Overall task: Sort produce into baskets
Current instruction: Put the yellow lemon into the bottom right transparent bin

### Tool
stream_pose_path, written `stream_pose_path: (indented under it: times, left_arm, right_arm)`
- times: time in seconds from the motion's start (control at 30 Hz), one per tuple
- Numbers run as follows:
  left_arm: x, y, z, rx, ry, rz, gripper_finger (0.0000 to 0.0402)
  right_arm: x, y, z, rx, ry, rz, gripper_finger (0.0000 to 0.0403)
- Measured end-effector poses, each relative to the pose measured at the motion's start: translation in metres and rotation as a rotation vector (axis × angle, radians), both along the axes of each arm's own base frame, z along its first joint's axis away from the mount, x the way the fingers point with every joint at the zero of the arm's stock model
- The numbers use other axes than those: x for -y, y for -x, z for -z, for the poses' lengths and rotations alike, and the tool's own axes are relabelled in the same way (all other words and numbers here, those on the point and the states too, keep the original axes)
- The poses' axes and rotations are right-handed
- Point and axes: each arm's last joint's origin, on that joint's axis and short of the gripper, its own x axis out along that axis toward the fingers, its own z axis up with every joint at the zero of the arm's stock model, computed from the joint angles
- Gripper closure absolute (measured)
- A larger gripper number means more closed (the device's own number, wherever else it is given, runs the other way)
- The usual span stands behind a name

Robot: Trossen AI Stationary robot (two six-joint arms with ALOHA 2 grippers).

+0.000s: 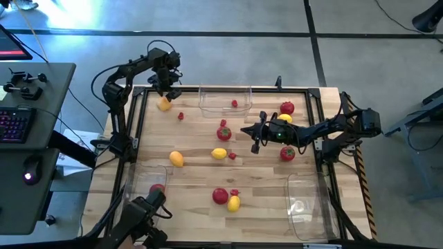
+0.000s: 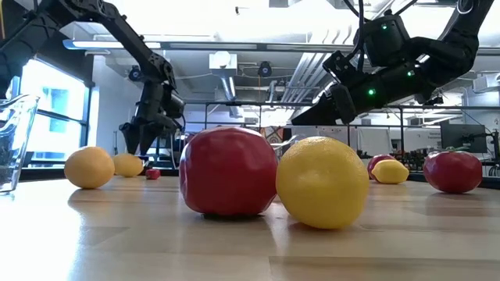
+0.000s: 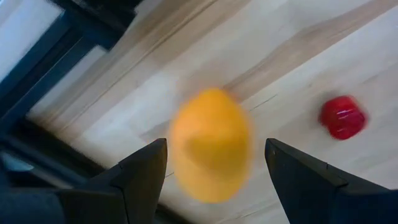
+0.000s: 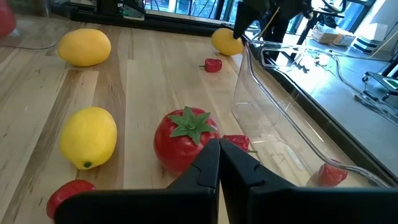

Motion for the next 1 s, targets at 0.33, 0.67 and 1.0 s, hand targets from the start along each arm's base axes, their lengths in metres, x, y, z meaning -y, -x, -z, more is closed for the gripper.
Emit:
stream_pose_path:
  times: [0.33, 0.67, 1.0]
  left_arm:
    - [0.0, 0.007, -0.001, -0.036, 0.024, -0.001, 0.0143]
    - [0.017, -0.008, -0.029, 0.026, -0.058, 0.138, 0.0143]
    - [0.068, -0.037, -0.015, -0.12, -0.086, 0.381, 0.0143]
  right_arm:
    - [0.0, 0.0, 0.0, -0.002, 0.005, -0.006, 0.0402]
    - [0.0, 0.0, 0.0, -0.002, 0.006, -0.006, 0.0402]
    - [0.0, 0.0, 0.0, -0.002, 0.006, -0.006, 0.0402]
